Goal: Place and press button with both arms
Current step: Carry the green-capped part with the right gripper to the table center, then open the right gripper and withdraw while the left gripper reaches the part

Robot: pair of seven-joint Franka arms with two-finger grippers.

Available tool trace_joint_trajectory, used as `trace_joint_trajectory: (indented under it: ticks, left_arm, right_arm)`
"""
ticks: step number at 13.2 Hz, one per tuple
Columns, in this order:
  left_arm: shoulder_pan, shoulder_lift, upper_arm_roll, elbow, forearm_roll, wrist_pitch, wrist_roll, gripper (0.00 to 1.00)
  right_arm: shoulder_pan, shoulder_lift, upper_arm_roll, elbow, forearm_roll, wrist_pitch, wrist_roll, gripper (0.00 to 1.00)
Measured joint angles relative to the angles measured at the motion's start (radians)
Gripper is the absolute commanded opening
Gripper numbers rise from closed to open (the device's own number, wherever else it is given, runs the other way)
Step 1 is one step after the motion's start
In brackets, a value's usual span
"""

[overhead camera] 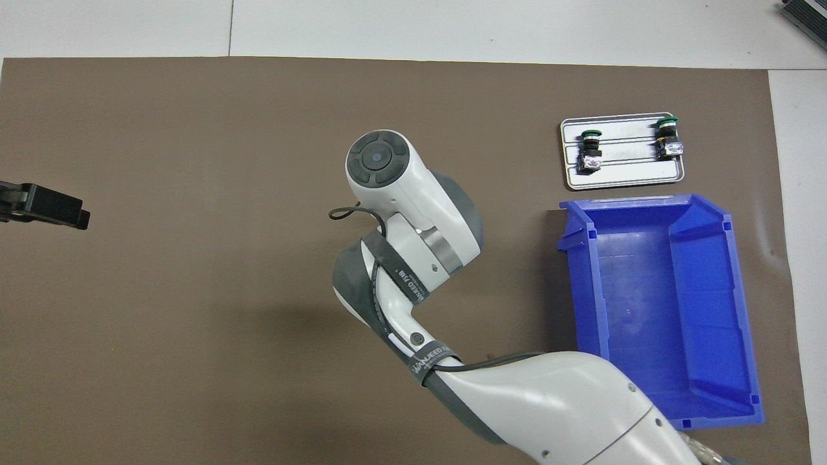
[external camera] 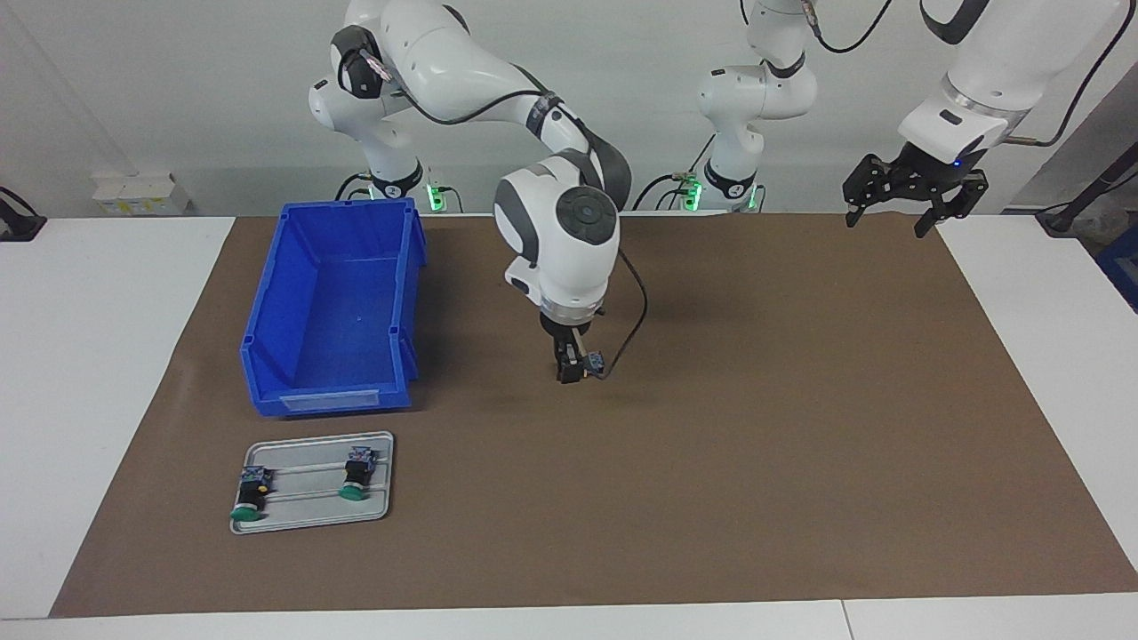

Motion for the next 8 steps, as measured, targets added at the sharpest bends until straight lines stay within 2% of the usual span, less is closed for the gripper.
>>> trace_joint_trajectory:
  ticks: [2, 4, 8]
  left_arm:
    - [-0.050, -0.002, -0.006, -0.021, -0.001, 0.031, 0.081, 0.97]
    - [-0.112, -0.015, -0.010, -0.075, -0.001, 0.136, 0.161, 0.97]
    - [-0.214, -0.027, -0.014, -0.169, -0.001, 0.280, 0.323, 0.97]
  right_arm:
    - [-0.080, -0.073, -0.001, 0.020, 0.037, -0.108, -0.149, 0.91]
    - [-0.146, -0.141, -0.003, 0.022, 0.040, -0.201, -0.331, 0.91]
    - [-0.288, -0.247, -0.013, 0.001, 0.042, -0.303, -0.748, 0.91]
